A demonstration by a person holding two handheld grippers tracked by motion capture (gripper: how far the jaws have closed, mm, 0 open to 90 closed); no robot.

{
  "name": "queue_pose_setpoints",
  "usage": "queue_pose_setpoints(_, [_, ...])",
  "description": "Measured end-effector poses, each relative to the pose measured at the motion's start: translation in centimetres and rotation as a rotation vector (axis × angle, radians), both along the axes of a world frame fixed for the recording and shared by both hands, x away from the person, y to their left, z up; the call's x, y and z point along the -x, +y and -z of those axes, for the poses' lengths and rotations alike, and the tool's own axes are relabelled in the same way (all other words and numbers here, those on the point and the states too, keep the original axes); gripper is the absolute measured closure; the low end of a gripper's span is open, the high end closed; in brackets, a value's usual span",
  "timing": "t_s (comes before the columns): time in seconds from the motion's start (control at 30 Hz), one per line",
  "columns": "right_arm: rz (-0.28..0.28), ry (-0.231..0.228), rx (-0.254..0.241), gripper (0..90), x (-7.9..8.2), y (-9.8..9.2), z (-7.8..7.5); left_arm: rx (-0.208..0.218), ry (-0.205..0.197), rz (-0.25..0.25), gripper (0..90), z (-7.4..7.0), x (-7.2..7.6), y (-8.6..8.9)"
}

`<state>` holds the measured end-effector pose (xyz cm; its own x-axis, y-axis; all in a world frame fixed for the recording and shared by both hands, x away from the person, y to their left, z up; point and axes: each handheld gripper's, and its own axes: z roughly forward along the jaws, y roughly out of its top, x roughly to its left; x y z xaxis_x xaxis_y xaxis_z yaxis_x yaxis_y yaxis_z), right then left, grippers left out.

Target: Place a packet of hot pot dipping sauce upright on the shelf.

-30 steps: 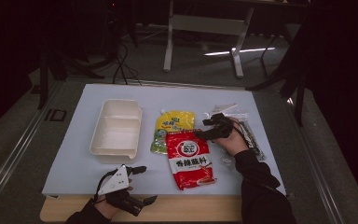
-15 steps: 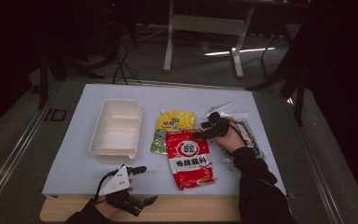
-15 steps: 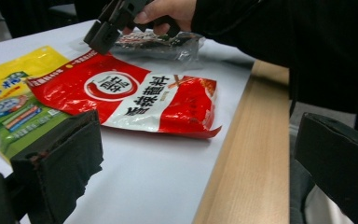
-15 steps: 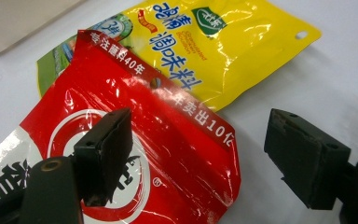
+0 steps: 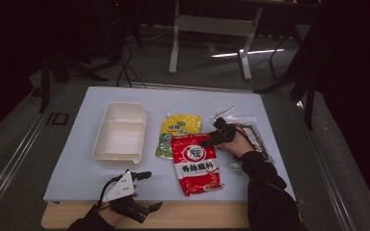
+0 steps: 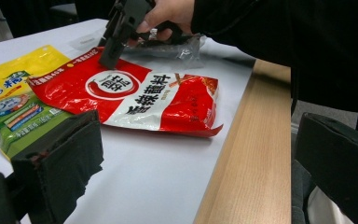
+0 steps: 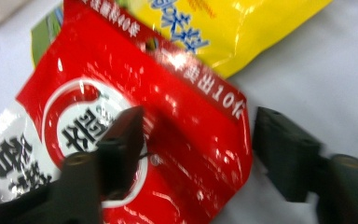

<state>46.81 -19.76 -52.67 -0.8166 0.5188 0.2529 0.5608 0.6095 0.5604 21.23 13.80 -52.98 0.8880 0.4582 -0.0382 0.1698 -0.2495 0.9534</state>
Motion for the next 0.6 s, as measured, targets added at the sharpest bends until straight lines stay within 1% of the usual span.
queue_pose_setpoints(0.03, [-0.013,0.011,0.016,49.6,0.1,0.0,0.0,0.000,0.000,0.000,2.4,0.0,0.0,0.0])
queue_pose_setpoints(0.07, [-0.012,0.000,0.031,54.9,0.1,0.0,0.0,0.001,0.000,-0.001,2.4,0.0,0.0,0.0])
queue_pose_setpoints(0.1, [-0.012,0.000,0.031,54.9,0.1,0.0,0.0,0.001,0.000,-0.001,2.4,0.0,0.0,0.0])
queue_pose_setpoints(0.13, [-0.016,-0.006,0.037,72.0,0.2,-0.2,-0.3,0.001,0.002,-0.001,2.4,0.0,0.0,0.0])
queue_pose_setpoints(0.17, [-0.004,-0.011,0.031,79.6,0.1,-0.4,-0.6,0.001,0.001,-0.001,2.4,0.0,0.0,0.0])
queue_pose_setpoints(0.2, [0.003,-0.006,0.025,81.5,0.1,-0.5,-0.8,0.003,0.001,-0.001,2.4,0.0,0.0,0.0])
queue_pose_setpoints(0.23, [0.003,-0.006,0.025,81.5,0.1,-0.5,-0.8,0.003,0.001,-0.001,2.4,0.0,0.0,0.0])
queue_pose_setpoints(0.27, [-0.002,-0.024,0.030,86.5,0.3,-0.6,-1.3,0.002,0.000,-0.001,2.4,0.0,0.0,0.0])
queue_pose_setpoints(0.3, [-0.012,-0.040,0.039,87.1,0.5,-0.5,-1.6,0.002,0.000,-0.001,2.4,0.0,0.0,0.0])
queue_pose_setpoints(0.37, [-0.013,-0.070,0.040,88.3,0.9,-0.4,-2.2,0.002,0.001,-0.001,2.4,0.0,0.0,0.0])
queue_pose_setpoints(0.43, [-0.017,-0.096,0.055,88.5,1.3,-0.2,-2.8,0.001,0.000,0.000,2.4,0.0,0.0,-0.1])
queue_pose_setpoints(0.47, [-0.022,-0.102,0.051,88.7,1.5,-0.1,-3.0,0.002,0.000,-0.001,2.4,0.0,0.0,-0.1])
queue_pose_setpoints(0.53, [-0.027,-0.123,0.061,88.8,1.9,0.0,-3.5,0.001,-0.002,-0.001,2.4,-0.1,0.0,-0.1])
queue_pose_setpoints(0.57, [-0.027,-0.123,0.061,88.8,1.9,0.0,-3.5,0.001,-0.002,-0.001,2.4,-0.1,0.0,-0.1])
queue_pose_setpoints(0.6, [-0.032,-0.131,0.062,88.9,2.2,0.1,-3.9,0.002,0.000,-0.002,2.4,-0.1,0.0,-0.1])
